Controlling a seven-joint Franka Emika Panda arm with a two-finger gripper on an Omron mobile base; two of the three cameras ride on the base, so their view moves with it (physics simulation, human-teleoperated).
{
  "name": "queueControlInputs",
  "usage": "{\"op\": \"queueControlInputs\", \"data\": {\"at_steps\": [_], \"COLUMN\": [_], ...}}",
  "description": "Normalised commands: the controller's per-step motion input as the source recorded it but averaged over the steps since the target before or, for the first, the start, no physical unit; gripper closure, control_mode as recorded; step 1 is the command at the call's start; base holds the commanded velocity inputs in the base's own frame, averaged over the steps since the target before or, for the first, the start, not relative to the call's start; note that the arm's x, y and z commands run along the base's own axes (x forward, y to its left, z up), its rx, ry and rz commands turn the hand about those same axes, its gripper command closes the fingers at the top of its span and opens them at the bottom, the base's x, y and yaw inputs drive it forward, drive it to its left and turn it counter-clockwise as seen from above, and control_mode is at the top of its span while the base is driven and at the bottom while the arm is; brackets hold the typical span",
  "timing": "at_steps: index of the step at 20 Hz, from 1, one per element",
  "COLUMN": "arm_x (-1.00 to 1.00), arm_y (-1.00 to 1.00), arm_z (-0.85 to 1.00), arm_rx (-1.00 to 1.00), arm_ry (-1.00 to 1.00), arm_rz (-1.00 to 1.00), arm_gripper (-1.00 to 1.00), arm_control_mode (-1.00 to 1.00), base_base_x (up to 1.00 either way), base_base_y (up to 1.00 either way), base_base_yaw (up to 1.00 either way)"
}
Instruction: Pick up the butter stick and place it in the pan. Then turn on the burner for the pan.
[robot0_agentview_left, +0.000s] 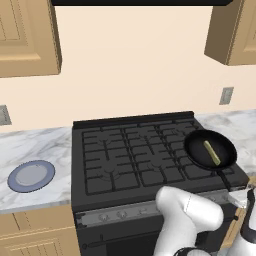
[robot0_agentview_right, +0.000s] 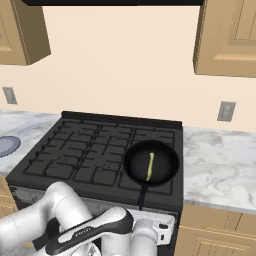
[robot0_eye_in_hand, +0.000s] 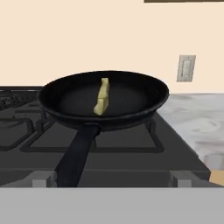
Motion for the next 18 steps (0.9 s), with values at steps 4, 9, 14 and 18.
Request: {"op": "queueControlInputs", "data": {"at_steps": [4, 9, 14, 18], "arm_x": [-0.21, -0.39, -0.3, -0.03], "arm_y": [-0.02, -0.06, -0.01, 0.0], "arm_z": [0.02, 0.34, -0.01, -0.21], "arm_rx": [0.03, 0.05, 0.01, 0.0], "arm_ry": [-0.16, -0.17, -0.1, -0.07], "arm_rz": [0.0, 0.0, 0.0, 0.0], "arm_gripper": [-1.0, -1.0, -1.0, -1.0], "arm_control_mode": [-1.0, -1.0, -1.0, -1.0], "base_base_x": [0.0, 0.0, 0.0, 0.0], "base_base_y": [0.0, 0.0, 0.0, 0.0], "base_base_yaw": [0.0, 0.0, 0.0, 0.0]}}
